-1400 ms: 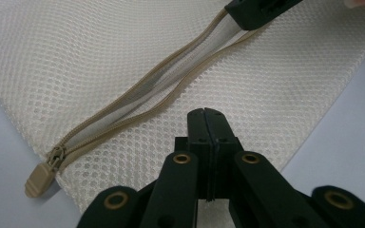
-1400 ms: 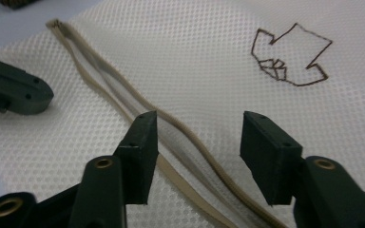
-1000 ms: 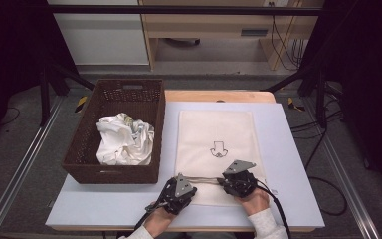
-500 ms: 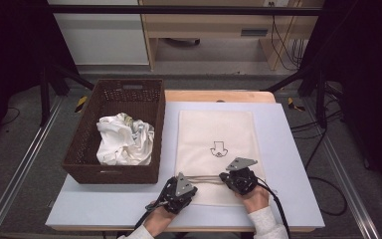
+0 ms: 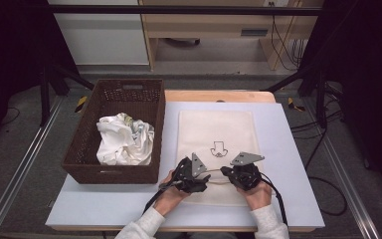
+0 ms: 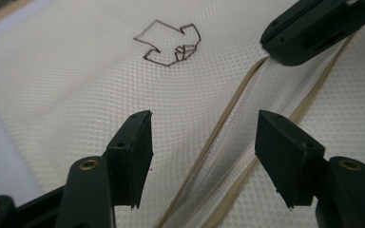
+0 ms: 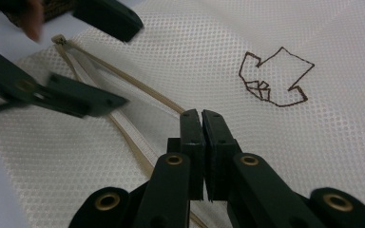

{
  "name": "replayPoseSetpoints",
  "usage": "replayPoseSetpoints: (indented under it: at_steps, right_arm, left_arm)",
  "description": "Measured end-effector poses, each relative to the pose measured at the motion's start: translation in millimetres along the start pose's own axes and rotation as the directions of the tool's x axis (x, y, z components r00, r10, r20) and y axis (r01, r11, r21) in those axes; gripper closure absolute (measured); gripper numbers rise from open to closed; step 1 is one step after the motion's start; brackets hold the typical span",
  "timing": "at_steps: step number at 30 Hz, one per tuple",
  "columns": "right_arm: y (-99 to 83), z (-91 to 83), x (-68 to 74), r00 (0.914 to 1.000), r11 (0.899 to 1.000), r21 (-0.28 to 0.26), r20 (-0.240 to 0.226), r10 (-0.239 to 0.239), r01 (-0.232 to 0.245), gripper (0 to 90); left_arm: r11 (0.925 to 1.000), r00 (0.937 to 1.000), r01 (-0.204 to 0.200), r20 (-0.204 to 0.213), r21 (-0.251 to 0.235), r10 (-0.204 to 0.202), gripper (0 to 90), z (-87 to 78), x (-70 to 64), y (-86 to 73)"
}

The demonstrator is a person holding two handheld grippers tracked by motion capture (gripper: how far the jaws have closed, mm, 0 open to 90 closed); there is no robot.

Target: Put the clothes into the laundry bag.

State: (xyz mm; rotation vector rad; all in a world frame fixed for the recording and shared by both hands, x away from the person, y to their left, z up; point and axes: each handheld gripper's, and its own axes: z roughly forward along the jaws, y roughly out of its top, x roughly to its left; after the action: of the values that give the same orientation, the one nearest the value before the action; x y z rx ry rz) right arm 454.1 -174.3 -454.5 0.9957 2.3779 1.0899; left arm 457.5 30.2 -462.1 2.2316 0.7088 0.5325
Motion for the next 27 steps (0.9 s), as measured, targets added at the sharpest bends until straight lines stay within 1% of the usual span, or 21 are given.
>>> replayPoseSetpoints:
  at_steps: [2,3,5,8,9,10,11,12,14,15,16,17,18,19,20,21,22,23,24,25,27]
  right_arm:
    - [1.4,-1.6,-0.5,1.0,1.0,-0.006,0.001,0.003,-0.003,88.5]
    - [1.9,-2.5,-1.2,1.0,1.0,-0.015,-0.001,0.0,0.0,88.5]
    - [1.8,-2.3,-1.2,1.0,1.0,-0.016,-0.003,0.0,0.0,88.3]
    - [1.5,-1.7,0.5,1.0,1.0,-0.018,0.004,-0.007,0.007,85.3]
    - [1.4,-2.5,3.5,0.9997,1.0,-0.023,0.02,-0.014,0.015,68.6]
    - [1.1,-2.9,4.6,0.9992,0.999,-0.024,0.031,-0.024,0.025,63.0]
    - [0.5,-3.3,6.2,0.9984,0.999,-0.021,0.045,-0.034,0.035,61.1]
    - [0.5,-3.3,6.2,0.9984,0.999,-0.021,0.045,-0.034,0.035,61.1]
    - [-1.6,-0.2,7.1,0.998,0.999,-0.008,0.056,-0.031,0.031,51.6]
    - [-2.8,2.7,6.6,0.9953,0.999,-0.002,0.086,-0.045,0.046,55.7]
    - [-3.2,4.3,5.1,0.9944,0.999,0.004,0.094,-0.048,0.047,57.1]
    - [-3.1,5.4,3.2,0.9953,1.0,0.013,0.093,-0.026,0.025,61.6]
    - [-3.1,5.4,3.2,0.9953,1.0,0.013,0.093,-0.026,0.025,61.6]
    - [-3.1,6.5,-0.9,0.9972,1.0,0.003,0.075,0.01,-0.01,72.6]
    - [-3.1,6.5,-0.9,0.9972,1.0,0.003,0.075,0.01,-0.01,72.6]
    - [-2.8,6.3,-2.2,0.9977,1.0,0.001,0.066,0.014,-0.014,80.9]
    - [-2.8,6.2,-1.7,0.9978,1.0,0.003,0.064,0.014,-0.014,84.5]
    - [-2.8,6.2,-1.7,0.9978,1.0,0.003,0.064,0.014,-0.014,84.5]
    - [-3.0,6.0,-2.4,0.9978,1.0,0.004,0.065,0.014,-0.014,86.1]
    - [-3.3,5.4,-4.2,0.9973,0.999,0.002,0.058,0.046,-0.046,86.5]
    - [-3.7,5.2,-6.2,0.9974,0.999,-0.006,0.054,0.047,-0.047,86.6]
  left_arm:
    - [0.9996,1.0,0.003,0.007,0.029,-0.003,40.8,9.7,0.2,-1.3]
    - [0.9993,1.0,0.004,0.009,0.037,-0.004,56.0,14.9,0.8,-3.0]
    - [0.9995,0.9997,0.014,0.02,0.029,-0.015,69.8,15.5,2.6,-4.2]
    - [0.9996,0.9993,0.026,0.028,0.011,-0.026,80.8,13.5,5.6,-4.2]
    - [0.9994,0.9989,0.034,0.032,0.002,-0.034,81.7,11.7,7.7,-3.8]
    - [0.9991,0.9985,0.041,0.036,-0.007,-0.04,82.1,10.6,8.8,-3.5]
    - [0.9982,0.9981,0.051,0.035,-0.032,-0.05,82.4,7.3,10.7,-2.6]
    - [0.9982,0.9981,0.051,0.035,-0.032,-0.05,82.4,7.3,10.7,-2.6]
    - [0.9969,0.9972,0.061,0.046,-0.049,-0.059,82.3,4.3,12.1,-1.5]
    - [0.9966,0.9971,0.06,0.05,-0.056,-0.058,82.2,2.6,12.1,-1.5]
    - [0.9966,0.9971,0.06,0.05,-0.056,-0.058,82.0,2.6,12.1,-1.5]
    - [0.9959,0.9958,0.069,0.063,-0.059,-0.066,81.6,1.7,12.3,-2.5]
    - [0.9959,0.9958,0.069,0.063,-0.059,-0.066,81.1,1.7,12.3,-2.5]
    - [0.9954,0.9943,0.078,0.076,-0.056,-0.074,80.2,2.2,12.3,-3.0]
    - [0.9954,0.9943,0.078,0.076,-0.056,-0.074,78.6,2.2,12.3,-3.0]
    - [0.9949,0.9939,0.079,0.081,-0.062,-0.074,75.4,0.6,10.8,-2.9]
    - [0.9943,0.9934,0.08,0.089,-0.07,-0.073,71.1,-2.2,9.8,-2.9]
    - [0.9943,0.9934,0.08,0.089,-0.07,-0.073,63.2,-2.2,9.8,-2.9]
    - [0.9929,0.9919,0.083,0.104,-0.085,-0.074,63.2,-6.5,8.7,-3.1]
    - [0.991,0.9898,0.088,0.12,-0.1,-0.076,55.4,-12.7,7.7,-3.2]
    - [0.9847,0.9888,0.094,0.128,-0.147,-0.076,55.1,-31.3,4.4,-4.4]
